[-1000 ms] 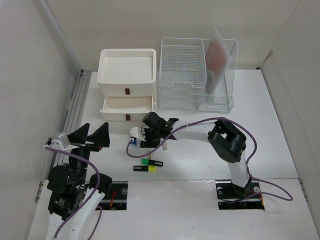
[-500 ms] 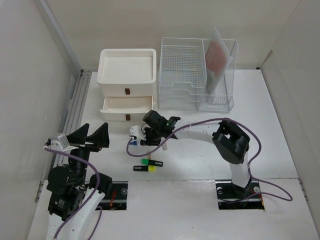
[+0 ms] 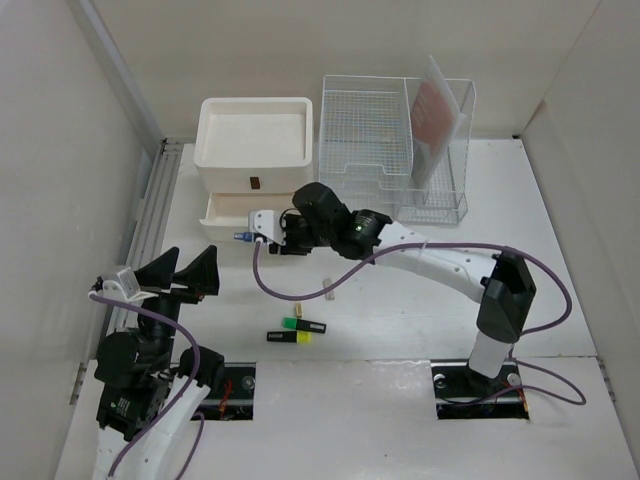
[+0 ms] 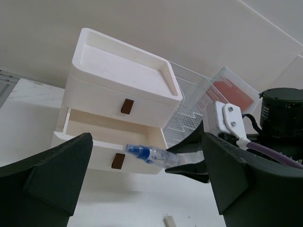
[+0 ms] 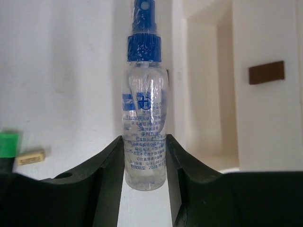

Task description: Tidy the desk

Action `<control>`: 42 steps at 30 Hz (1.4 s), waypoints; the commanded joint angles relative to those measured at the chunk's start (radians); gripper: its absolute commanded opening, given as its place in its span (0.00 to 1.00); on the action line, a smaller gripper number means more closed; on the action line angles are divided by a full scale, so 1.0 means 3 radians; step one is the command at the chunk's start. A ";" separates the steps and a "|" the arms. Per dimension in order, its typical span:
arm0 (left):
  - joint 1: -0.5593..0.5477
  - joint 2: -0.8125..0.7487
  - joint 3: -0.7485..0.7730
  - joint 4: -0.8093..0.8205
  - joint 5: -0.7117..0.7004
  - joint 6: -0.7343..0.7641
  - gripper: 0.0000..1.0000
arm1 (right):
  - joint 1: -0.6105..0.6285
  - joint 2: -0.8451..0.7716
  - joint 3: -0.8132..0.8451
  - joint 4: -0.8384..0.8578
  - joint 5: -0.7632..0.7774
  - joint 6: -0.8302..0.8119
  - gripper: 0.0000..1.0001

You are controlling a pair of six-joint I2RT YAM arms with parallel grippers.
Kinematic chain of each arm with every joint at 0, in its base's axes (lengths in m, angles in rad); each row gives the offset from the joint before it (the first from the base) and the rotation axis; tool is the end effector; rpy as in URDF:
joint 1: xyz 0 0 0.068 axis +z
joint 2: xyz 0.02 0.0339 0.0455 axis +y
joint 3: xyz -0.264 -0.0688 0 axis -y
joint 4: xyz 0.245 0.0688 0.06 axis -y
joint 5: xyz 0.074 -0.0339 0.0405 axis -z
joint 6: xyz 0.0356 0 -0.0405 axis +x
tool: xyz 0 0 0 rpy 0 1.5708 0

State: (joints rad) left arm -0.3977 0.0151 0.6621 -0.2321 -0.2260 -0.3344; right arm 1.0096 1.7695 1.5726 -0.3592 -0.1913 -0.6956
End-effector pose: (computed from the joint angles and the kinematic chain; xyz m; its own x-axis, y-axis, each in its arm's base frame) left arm 0.0168 0.0016 0.3569 0.2892 -0.4684 -0.8348 0.2999 0.8725 -0.3857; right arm 0.2160 0.3563 0.3257 0.3721 -0.5903 -0.7163 -0.8841 0.0097 -0.4672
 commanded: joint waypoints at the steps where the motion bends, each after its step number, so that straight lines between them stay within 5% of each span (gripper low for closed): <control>1: -0.0009 -0.0020 -0.0013 0.0104 -0.0019 -0.0005 1.00 | 0.0025 0.0002 0.0193 0.0363 0.0509 0.0053 0.05; 6: -0.0009 -0.0020 -0.0013 0.0104 -0.0019 -0.0005 1.00 | 0.0025 0.0161 0.0260 0.0573 0.1163 0.0054 0.06; 15: -0.0009 -0.0020 -0.0013 0.0104 -0.0019 -0.0005 1.00 | 0.0025 0.0488 0.0648 0.0609 0.1578 -0.0008 0.09; 22: -0.0009 -0.0020 -0.0013 0.0104 -0.0019 -0.0005 1.00 | 0.0025 0.0652 0.0751 0.0609 0.1660 -0.0008 0.27; 23: -0.0009 -0.0020 -0.0013 0.0104 -0.0019 -0.0005 1.00 | 0.0025 0.0652 0.0751 0.0609 0.1660 -0.0008 0.37; 27: -0.0009 -0.0020 -0.0013 0.0104 -0.0019 -0.0005 1.00 | 0.0025 0.0652 0.0751 0.0609 0.1660 -0.0008 0.51; 32: -0.0009 -0.0020 -0.0013 0.0104 -0.0019 -0.0005 1.00 | 0.0025 0.0616 0.0720 0.0609 0.1625 -0.0008 0.56; 39: -0.0009 -0.0020 -0.0013 0.0104 -0.0019 -0.0005 1.00 | 0.0025 0.0371 0.0572 0.0609 0.1406 0.0130 0.53; 40: -0.0009 -0.0020 -0.0013 0.0104 -0.0019 -0.0005 1.00 | 0.0025 0.0264 0.0536 0.0609 0.1314 0.0171 0.50; 42: -0.0009 -0.0020 -0.0013 0.0104 -0.0019 -0.0005 1.00 | 0.0025 0.0151 0.0470 0.0574 0.0819 0.0171 0.26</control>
State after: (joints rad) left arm -0.3977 0.0151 0.6621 -0.2321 -0.2256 -0.3344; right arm 1.0092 1.9285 1.7195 -0.2279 0.2146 -0.6731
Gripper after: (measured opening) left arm 0.996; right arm 0.314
